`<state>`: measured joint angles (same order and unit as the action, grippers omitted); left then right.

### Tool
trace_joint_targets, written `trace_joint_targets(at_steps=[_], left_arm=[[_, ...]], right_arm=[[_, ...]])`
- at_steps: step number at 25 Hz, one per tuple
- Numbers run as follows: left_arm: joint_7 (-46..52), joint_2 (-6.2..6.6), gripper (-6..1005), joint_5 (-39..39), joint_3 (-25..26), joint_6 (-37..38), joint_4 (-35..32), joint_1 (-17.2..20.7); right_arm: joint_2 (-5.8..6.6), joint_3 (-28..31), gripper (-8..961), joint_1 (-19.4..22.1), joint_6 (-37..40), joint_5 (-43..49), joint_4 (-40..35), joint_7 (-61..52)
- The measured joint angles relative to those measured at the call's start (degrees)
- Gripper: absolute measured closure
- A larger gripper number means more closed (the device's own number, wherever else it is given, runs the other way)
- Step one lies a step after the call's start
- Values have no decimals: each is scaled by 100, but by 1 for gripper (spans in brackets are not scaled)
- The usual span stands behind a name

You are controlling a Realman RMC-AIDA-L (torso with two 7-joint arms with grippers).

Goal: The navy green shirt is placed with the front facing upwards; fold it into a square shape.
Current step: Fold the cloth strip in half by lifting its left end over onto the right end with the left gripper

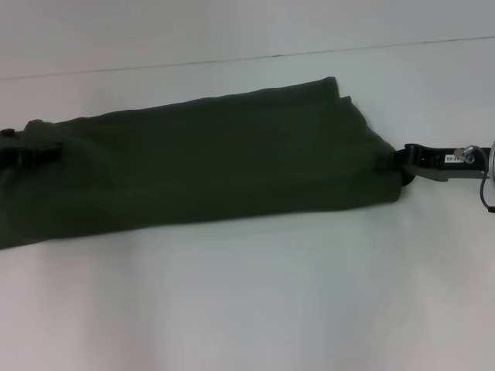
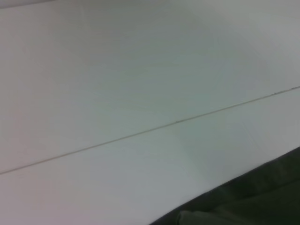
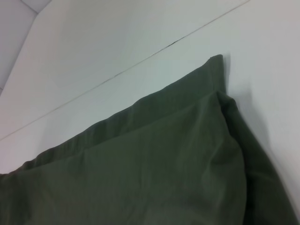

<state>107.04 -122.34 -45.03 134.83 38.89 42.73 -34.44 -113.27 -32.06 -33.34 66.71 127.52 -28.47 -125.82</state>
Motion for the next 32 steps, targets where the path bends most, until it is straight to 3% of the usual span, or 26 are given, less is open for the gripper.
trace_joint_targets(at_steps=[5, 13, 24, 32], left_arm=[[1, 24, 117, 27, -10, -6, -30, -27], [1, 33, 143, 232, -8, -45, -159, -89], [81, 50, 371, 225, 1, -154, -195, -80], [80, 66, 736, 230, -19, -156, -212, -96]], right_arm=[[-8, 0, 935, 6, -1, 1, -11, -3], [-19, -2, 935, 22, -19, 1, -18, -4], [-19, -2, 935, 22, -16, 1, -23, -4], [-19, -2, 935, 33, -21, 0, -27, -4]])
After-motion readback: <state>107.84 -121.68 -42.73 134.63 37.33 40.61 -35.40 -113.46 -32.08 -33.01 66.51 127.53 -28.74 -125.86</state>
